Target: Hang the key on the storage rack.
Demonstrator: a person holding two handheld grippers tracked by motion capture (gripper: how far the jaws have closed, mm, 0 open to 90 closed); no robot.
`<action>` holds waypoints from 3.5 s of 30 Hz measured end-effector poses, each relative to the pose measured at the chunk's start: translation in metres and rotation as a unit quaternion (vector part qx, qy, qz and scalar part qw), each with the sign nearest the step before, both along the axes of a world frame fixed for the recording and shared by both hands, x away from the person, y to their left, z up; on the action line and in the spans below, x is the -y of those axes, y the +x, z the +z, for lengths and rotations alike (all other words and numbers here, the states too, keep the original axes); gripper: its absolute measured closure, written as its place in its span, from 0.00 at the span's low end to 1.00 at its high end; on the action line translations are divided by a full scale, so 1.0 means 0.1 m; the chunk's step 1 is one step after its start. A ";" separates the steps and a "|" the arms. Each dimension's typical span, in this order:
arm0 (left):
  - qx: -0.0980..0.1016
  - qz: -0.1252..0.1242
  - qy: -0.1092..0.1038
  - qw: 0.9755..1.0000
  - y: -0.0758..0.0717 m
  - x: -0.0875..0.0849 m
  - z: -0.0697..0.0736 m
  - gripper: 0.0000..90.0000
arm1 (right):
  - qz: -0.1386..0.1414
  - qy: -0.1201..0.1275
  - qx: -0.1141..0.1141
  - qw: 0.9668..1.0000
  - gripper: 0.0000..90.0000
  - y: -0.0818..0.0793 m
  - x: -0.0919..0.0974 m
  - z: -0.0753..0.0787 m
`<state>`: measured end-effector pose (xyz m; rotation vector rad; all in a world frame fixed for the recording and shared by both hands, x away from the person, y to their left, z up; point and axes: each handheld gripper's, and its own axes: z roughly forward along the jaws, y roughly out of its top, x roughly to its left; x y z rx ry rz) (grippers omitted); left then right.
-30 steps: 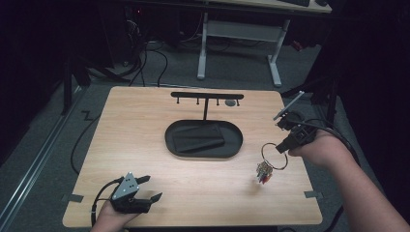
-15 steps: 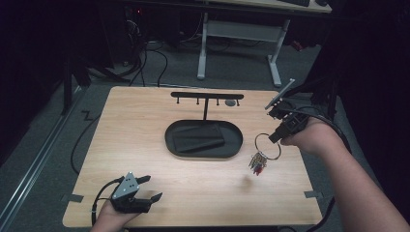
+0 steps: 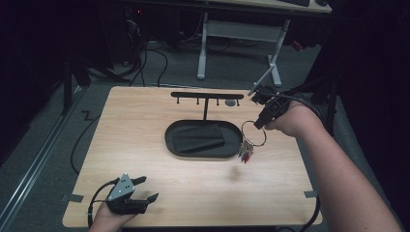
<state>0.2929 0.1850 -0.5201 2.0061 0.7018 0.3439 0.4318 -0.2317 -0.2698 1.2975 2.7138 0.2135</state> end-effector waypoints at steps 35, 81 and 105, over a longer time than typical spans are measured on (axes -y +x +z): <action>-0.001 0.008 0.013 1.000 -0.05 -0.07 -0.03 0.28 | -0.032 0.015 0.027 0.999 0.97 0.86 -0.13 -0.20; 0.013 -0.003 0.025 1.000 -0.09 0.08 -0.01 0.28 | -0.059 0.143 0.224 0.962 0.34 -0.68 0.52 -1.15; 0.002 0.008 0.009 1.000 -0.07 0.10 -0.04 0.35 | -0.101 0.231 0.319 0.913 0.29 -1.63 0.66 -2.39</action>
